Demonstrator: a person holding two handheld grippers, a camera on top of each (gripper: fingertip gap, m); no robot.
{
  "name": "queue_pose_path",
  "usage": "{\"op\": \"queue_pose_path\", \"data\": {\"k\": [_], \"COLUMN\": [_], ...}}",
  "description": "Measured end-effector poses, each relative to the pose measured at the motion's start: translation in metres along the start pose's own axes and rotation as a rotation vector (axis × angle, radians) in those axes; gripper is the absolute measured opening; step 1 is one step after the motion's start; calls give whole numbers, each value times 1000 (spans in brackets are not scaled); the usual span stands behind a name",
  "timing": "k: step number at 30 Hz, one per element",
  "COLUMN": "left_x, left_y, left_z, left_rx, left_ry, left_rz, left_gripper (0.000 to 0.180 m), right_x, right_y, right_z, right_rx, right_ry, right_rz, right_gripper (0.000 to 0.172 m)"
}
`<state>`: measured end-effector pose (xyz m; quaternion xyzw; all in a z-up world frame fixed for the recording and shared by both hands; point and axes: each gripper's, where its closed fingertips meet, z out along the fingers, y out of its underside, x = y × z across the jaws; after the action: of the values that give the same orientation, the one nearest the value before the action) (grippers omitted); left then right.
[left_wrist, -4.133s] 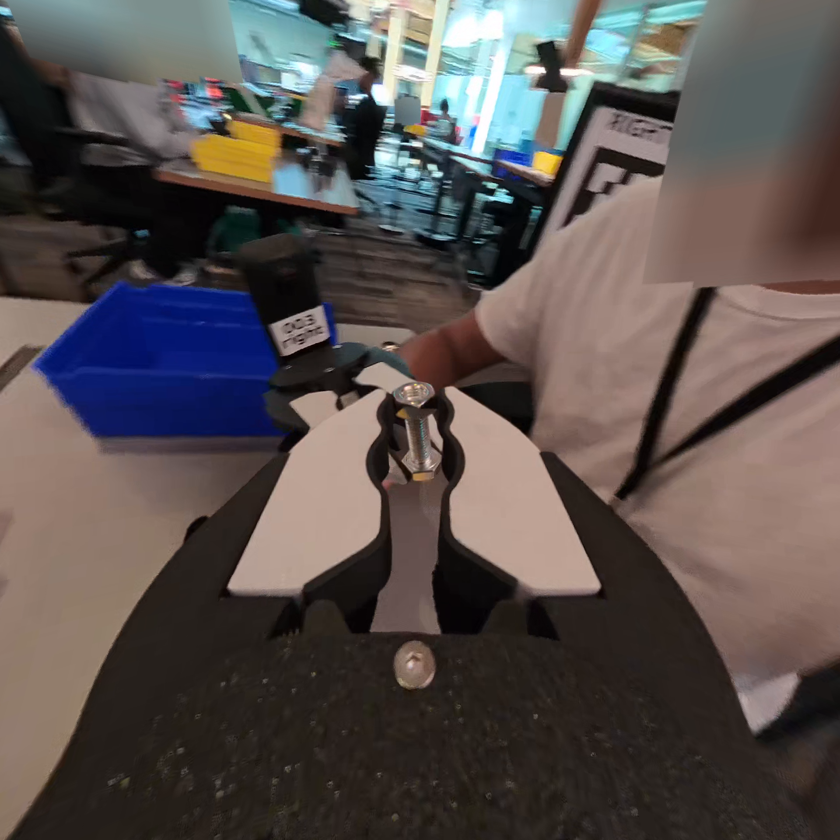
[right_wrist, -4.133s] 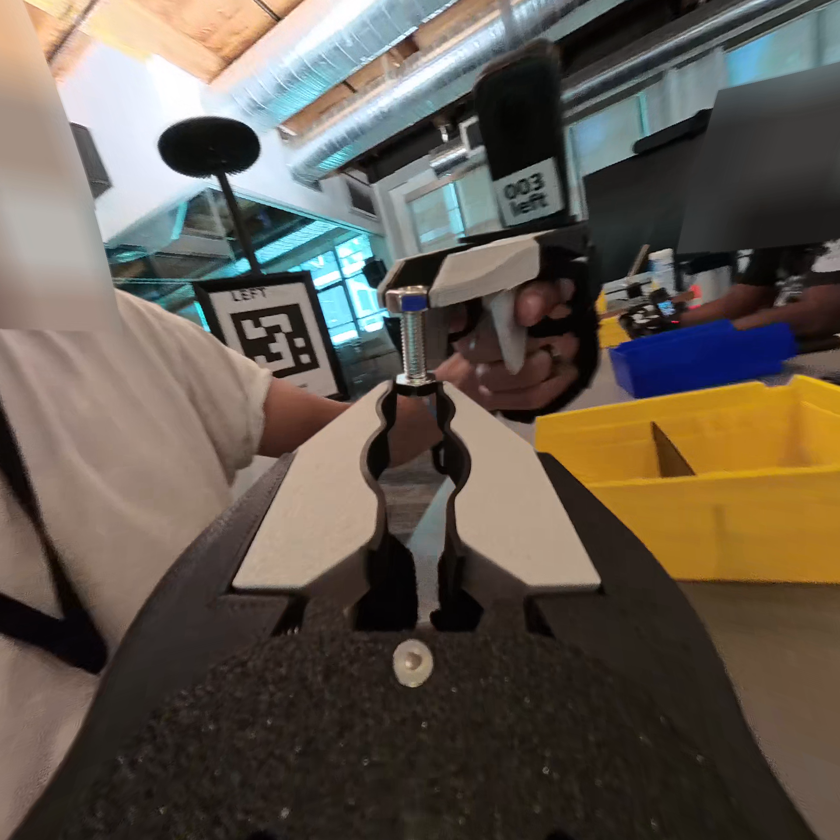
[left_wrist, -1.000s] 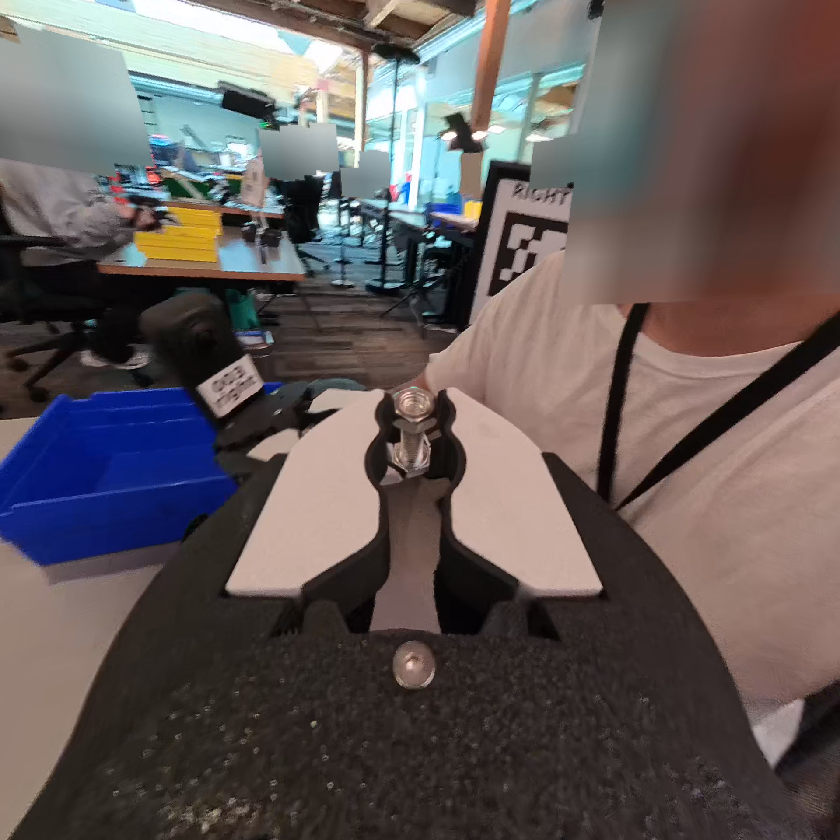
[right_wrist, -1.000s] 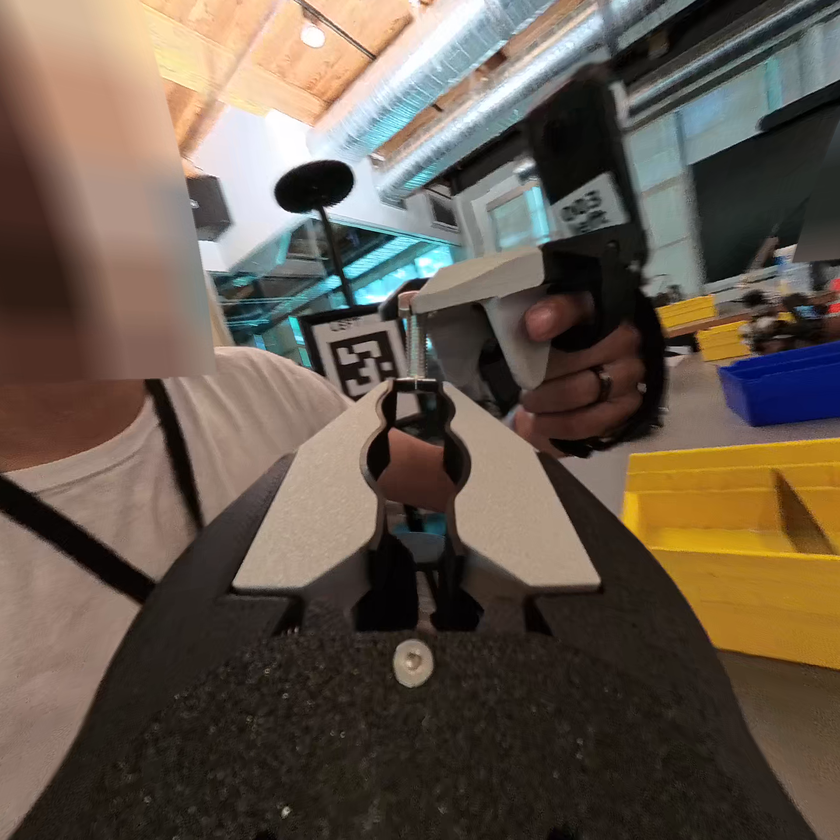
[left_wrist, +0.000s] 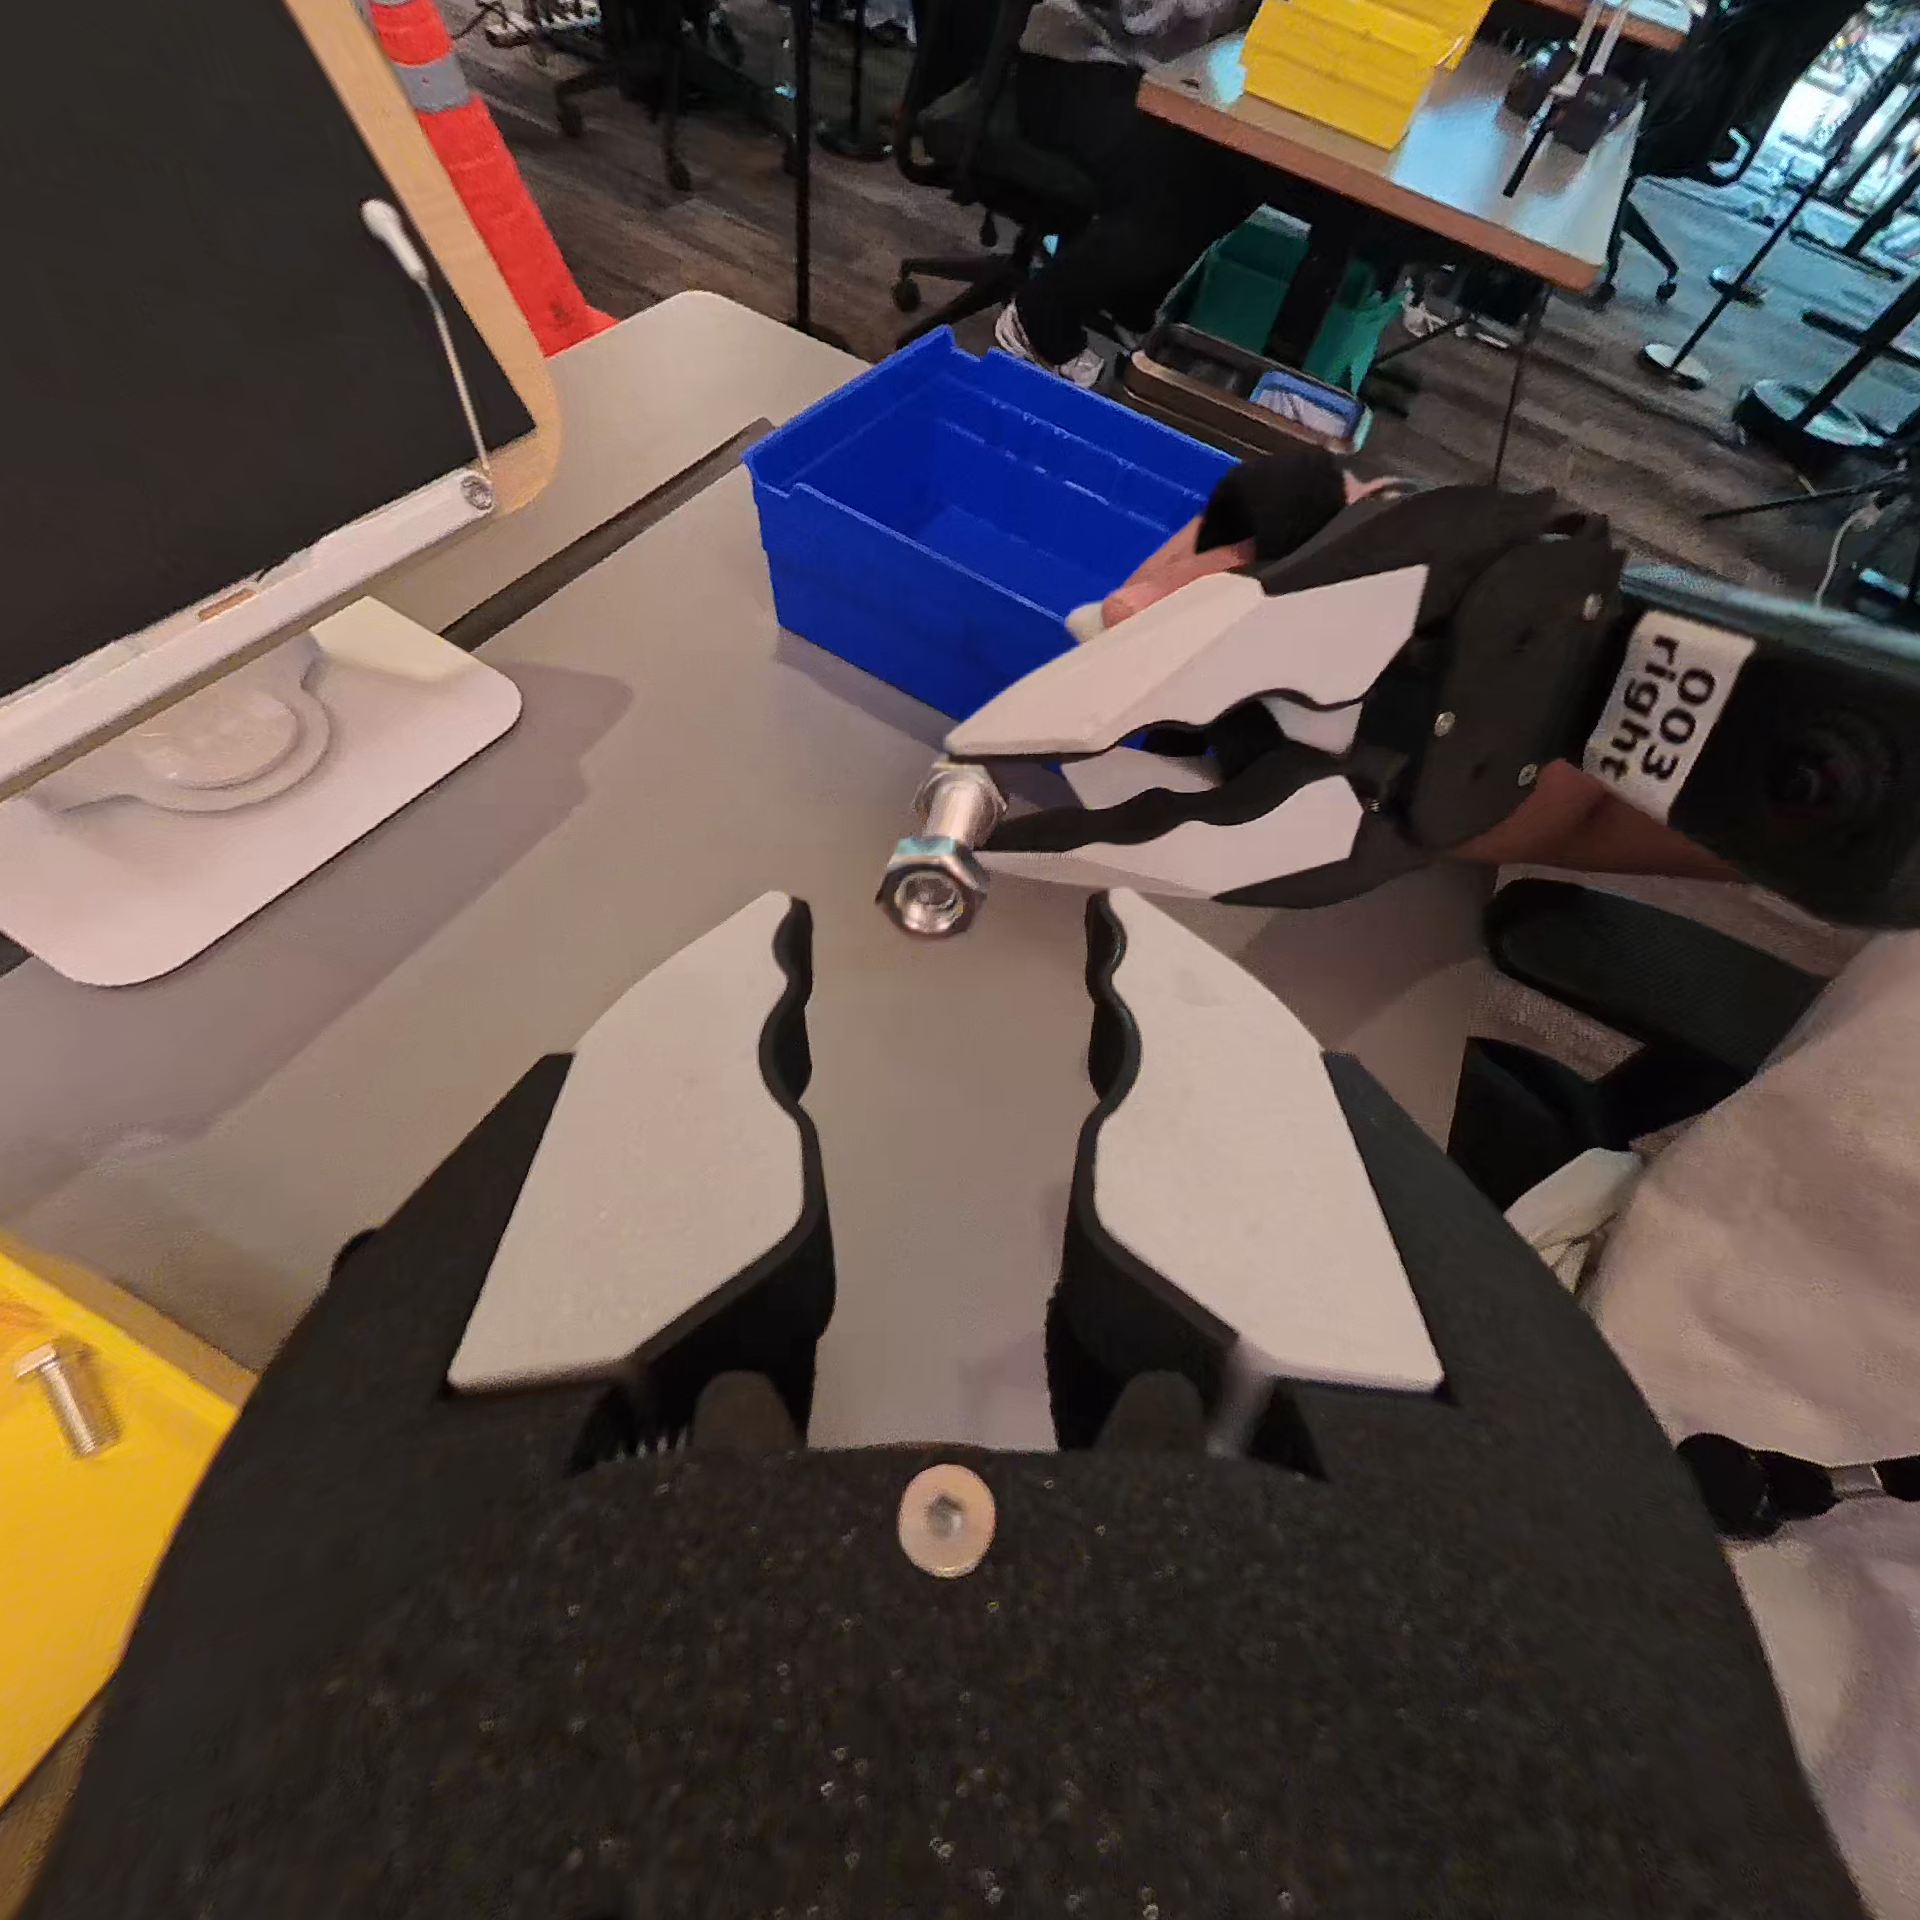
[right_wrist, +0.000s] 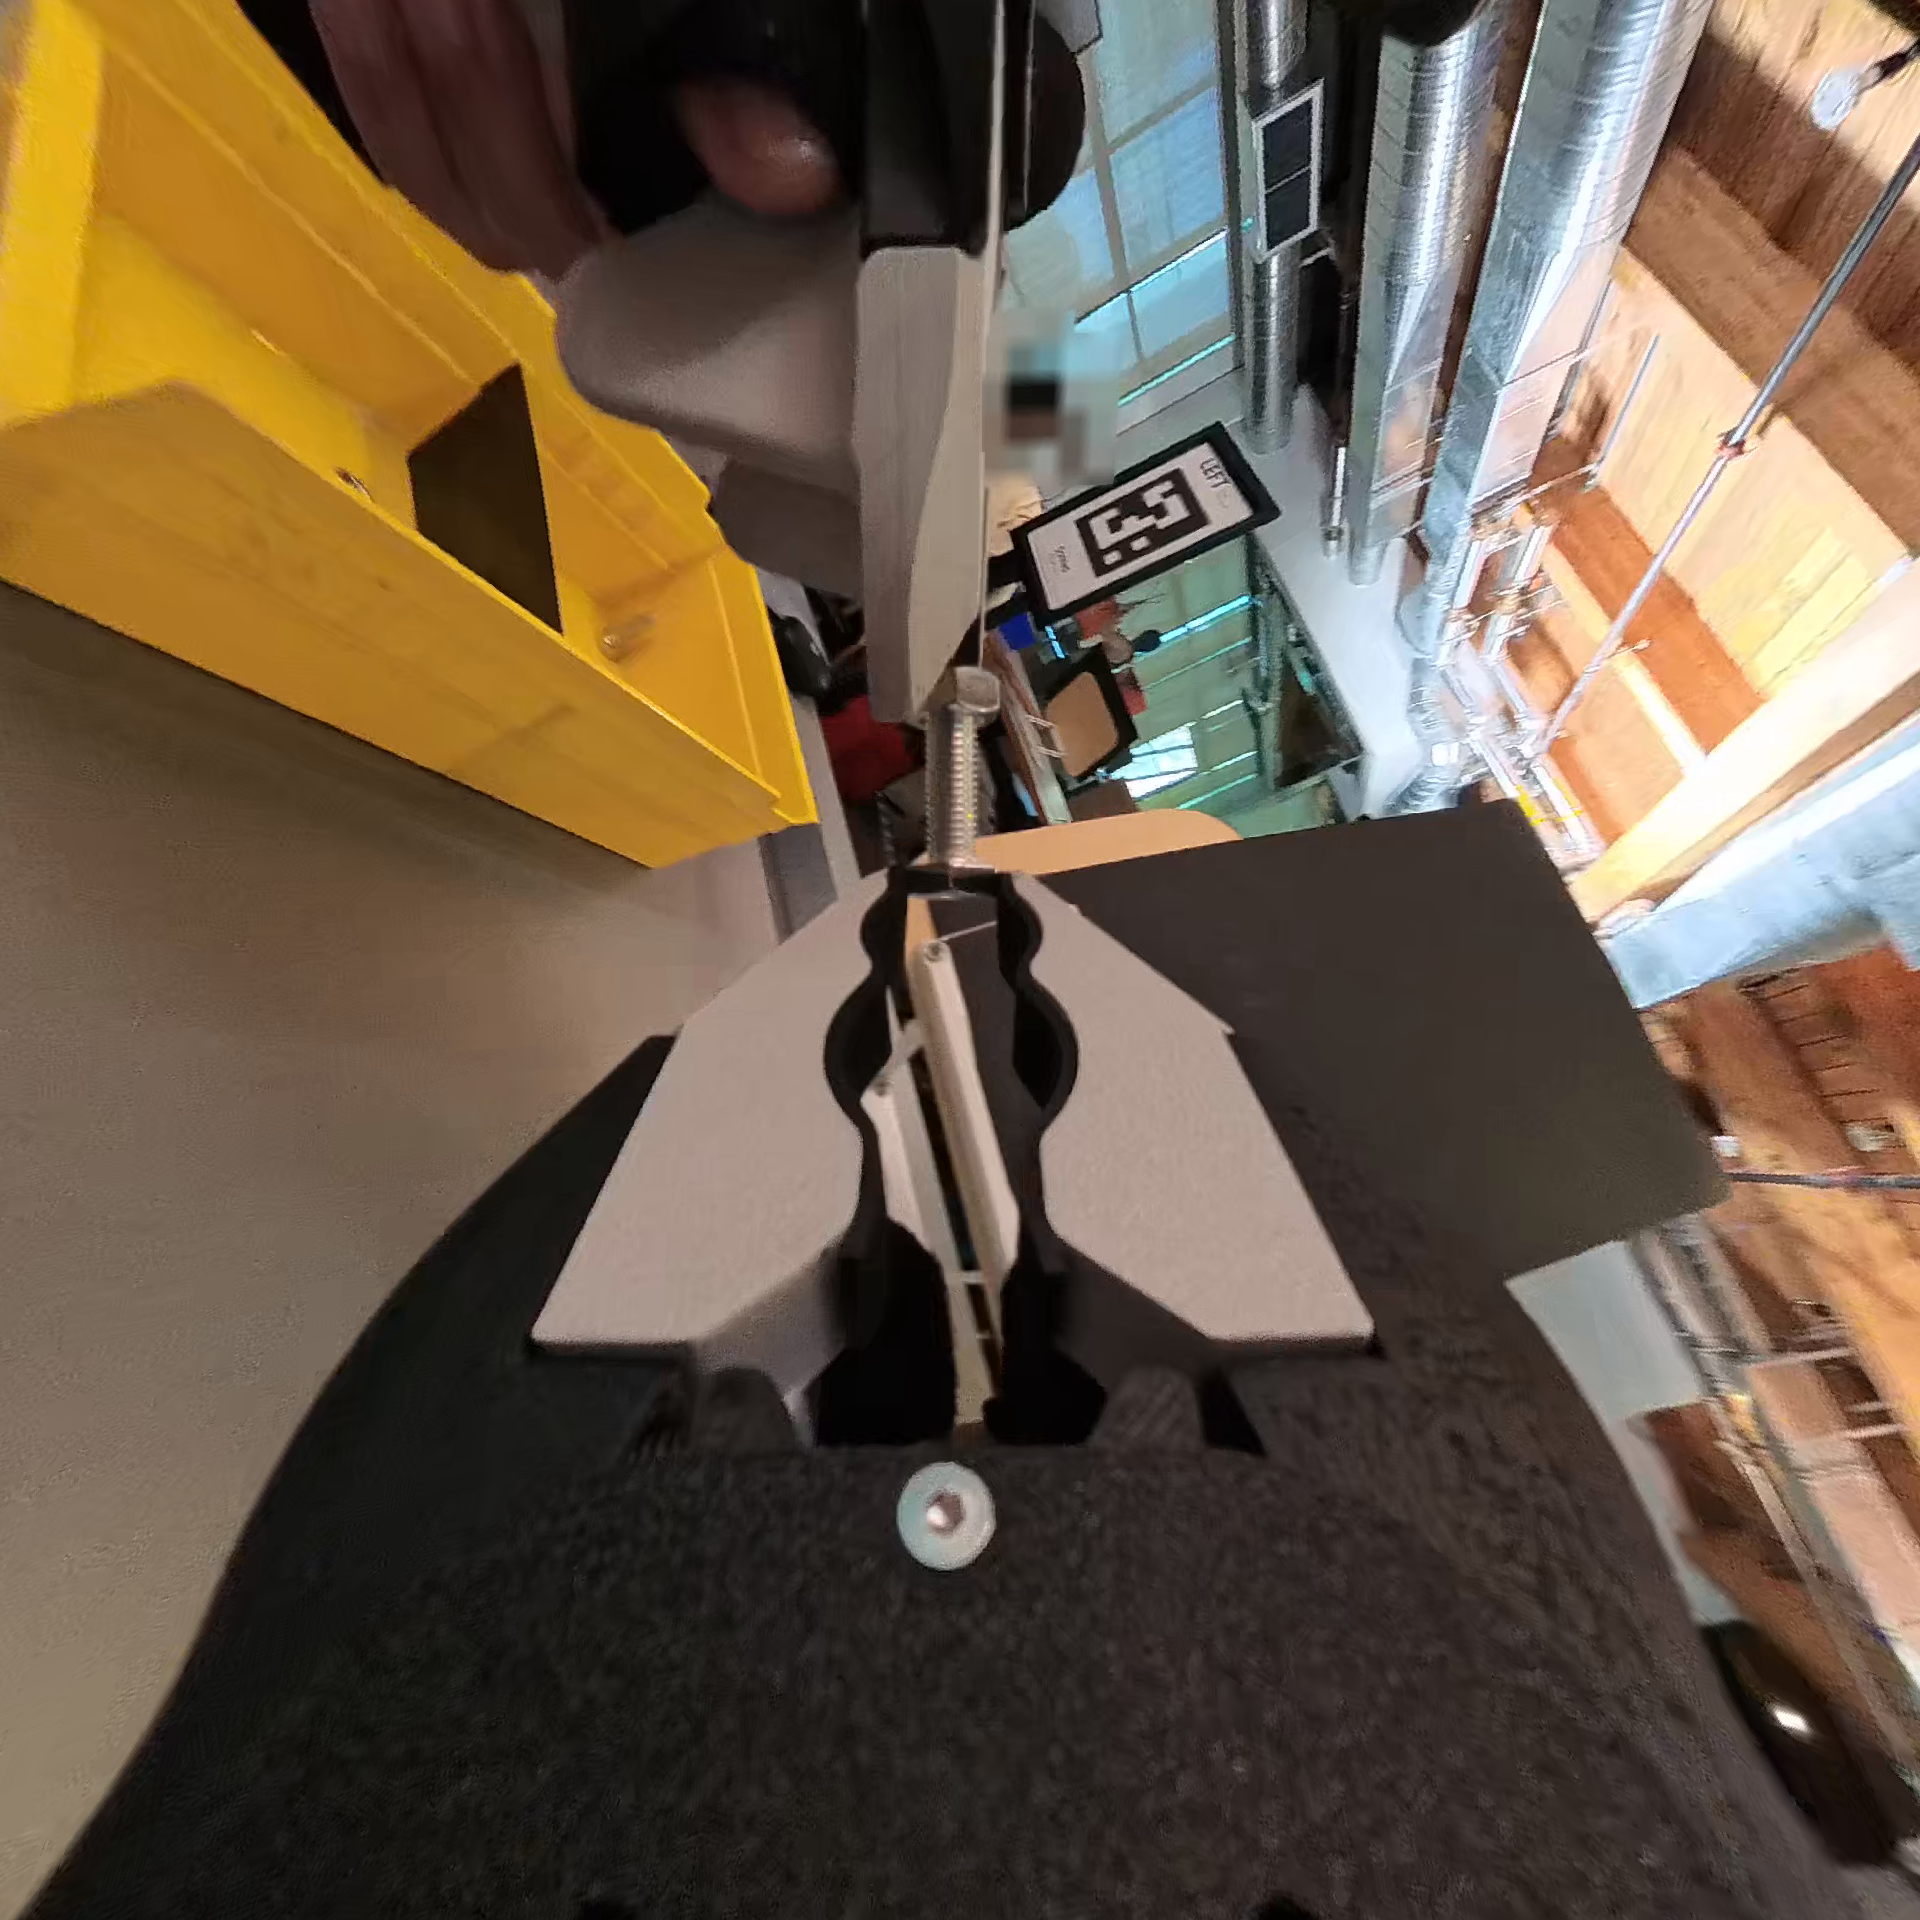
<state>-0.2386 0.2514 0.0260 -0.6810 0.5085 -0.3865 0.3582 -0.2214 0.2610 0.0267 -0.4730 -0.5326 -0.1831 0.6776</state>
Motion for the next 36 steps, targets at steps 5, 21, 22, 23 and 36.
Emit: {"op": "queue_pose_path", "data": {"k": [5,21,22,23,36], "left_x": [-4,-8,-9,-10,0], "left_y": [3,13,14,15,39], "left_z": [-4,5,5,6,8], "left_rx": [61,101,104,108,271], "left_ry": [55,124,123,122,304], "left_rz": [-99,-171,-168,-166,-352], "left_gripper": [49,23,19,19,18], "right_x": [-2,-13,-14,-14,-44], "right_y": [3,8,9,9,4], "right_z": [0,3,4,4,-8], "right_rx": [-29,-47,-48,-50,5], "right_ry": [66,49,44,39,-253], "right_rz": [-179,-230,-225,-221,33], "right_gripper": [17,16,16,17,17]}}
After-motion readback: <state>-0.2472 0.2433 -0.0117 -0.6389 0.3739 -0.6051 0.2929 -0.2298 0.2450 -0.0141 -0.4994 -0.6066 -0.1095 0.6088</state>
